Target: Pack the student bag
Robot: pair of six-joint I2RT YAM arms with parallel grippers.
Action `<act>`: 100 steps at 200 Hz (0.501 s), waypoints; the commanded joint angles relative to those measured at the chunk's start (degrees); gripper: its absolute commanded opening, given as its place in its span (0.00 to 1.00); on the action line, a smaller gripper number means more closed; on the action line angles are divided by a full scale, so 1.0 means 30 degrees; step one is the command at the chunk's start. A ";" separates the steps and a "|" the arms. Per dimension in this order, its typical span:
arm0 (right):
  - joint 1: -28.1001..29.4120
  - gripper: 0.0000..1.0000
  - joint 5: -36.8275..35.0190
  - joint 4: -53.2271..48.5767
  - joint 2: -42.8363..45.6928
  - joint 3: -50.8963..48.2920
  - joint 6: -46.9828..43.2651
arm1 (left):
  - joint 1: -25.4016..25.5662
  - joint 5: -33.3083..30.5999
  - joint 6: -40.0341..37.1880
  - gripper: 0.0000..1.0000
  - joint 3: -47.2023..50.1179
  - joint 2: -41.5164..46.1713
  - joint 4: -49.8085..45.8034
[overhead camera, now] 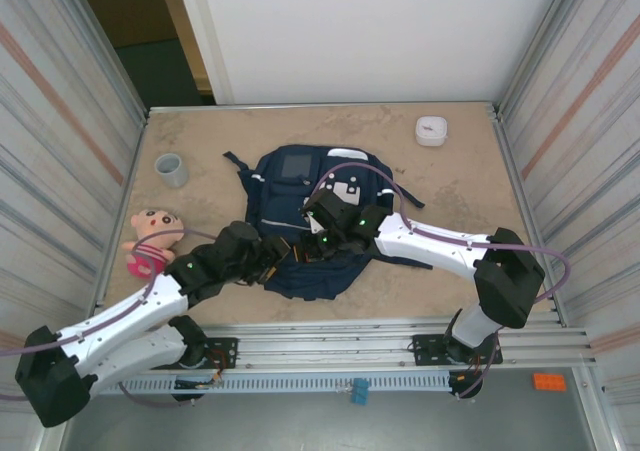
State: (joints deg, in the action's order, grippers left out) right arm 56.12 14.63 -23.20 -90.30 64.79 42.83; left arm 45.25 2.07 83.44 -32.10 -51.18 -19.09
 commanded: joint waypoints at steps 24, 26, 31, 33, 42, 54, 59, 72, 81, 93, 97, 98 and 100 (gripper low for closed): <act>-0.0014 0.00 0.0579 -0.0192 0.0469 0.0116 -0.0561 | 0.0091 -0.2004 0.0839 0.52 0.0271 -0.0998 0.3134; -0.0014 0.00 0.0588 -0.0195 0.0464 0.0119 -0.0542 | 0.0091 -0.2109 0.0839 0.52 0.0270 -0.0998 0.3271; -0.0014 0.00 0.0601 -0.0183 0.0467 0.0111 -0.0562 | 0.0091 -0.2317 0.0838 0.52 0.0314 -0.1044 0.3564; -0.0014 0.00 0.0601 -0.0178 0.0456 0.0089 -0.0557 | 0.0069 -0.2407 0.0854 0.52 0.0317 -0.1053 0.3628; -0.0014 0.00 0.0608 -0.0204 0.0474 0.0081 -0.0554 | 0.0062 -0.2779 0.0909 0.52 0.0317 -0.1048 0.3896; -0.0014 0.00 0.0628 -0.0213 0.0443 0.0053 -0.0549 | 0.0018 -0.3151 0.0902 0.53 0.0349 -0.0945 0.4090; -0.0014 0.00 0.0603 -0.0211 0.0473 0.0050 -0.0554 | 0.0004 -0.3260 0.0907 0.53 0.0329 -0.0888 0.4099; -0.0022 0.00 0.0613 -0.0206 0.0452 0.0052 -0.0556 | -0.0148 -0.3412 0.1091 0.53 0.0414 -0.0782 0.4050; -0.0015 0.00 0.0626 -0.0210 0.0464 0.0034 -0.0553 | -0.0322 -0.3241 0.1299 0.53 0.0516 -0.0782 0.4101; 0.0006 0.00 0.0617 -0.0206 0.0454 0.0090 -0.0537 | -0.0552 -0.3005 0.1540 0.52 0.0675 -0.0868 0.4243; -0.0013 0.00 0.0618 -0.0206 0.0476 0.0073 -0.0549 | -0.0603 -0.2934 0.1586 0.52 0.0683 -0.0898 0.4294; -0.0014 0.00 0.0610 -0.0220 0.0464 0.0077 -0.0557 | -0.0608 -0.2924 0.1623 0.52 0.0696 -0.0928 0.4304; -0.0014 0.00 0.0625 -0.0224 0.0492 0.0080 -0.0541 | -0.0640 -0.2873 0.1643 0.52 0.0720 -0.0951 0.4304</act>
State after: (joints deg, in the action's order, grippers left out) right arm 56.12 14.63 -23.20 -90.30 64.77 42.85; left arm 44.53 -5.04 86.35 -31.03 -54.33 -7.64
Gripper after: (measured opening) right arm 0.059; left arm 0.525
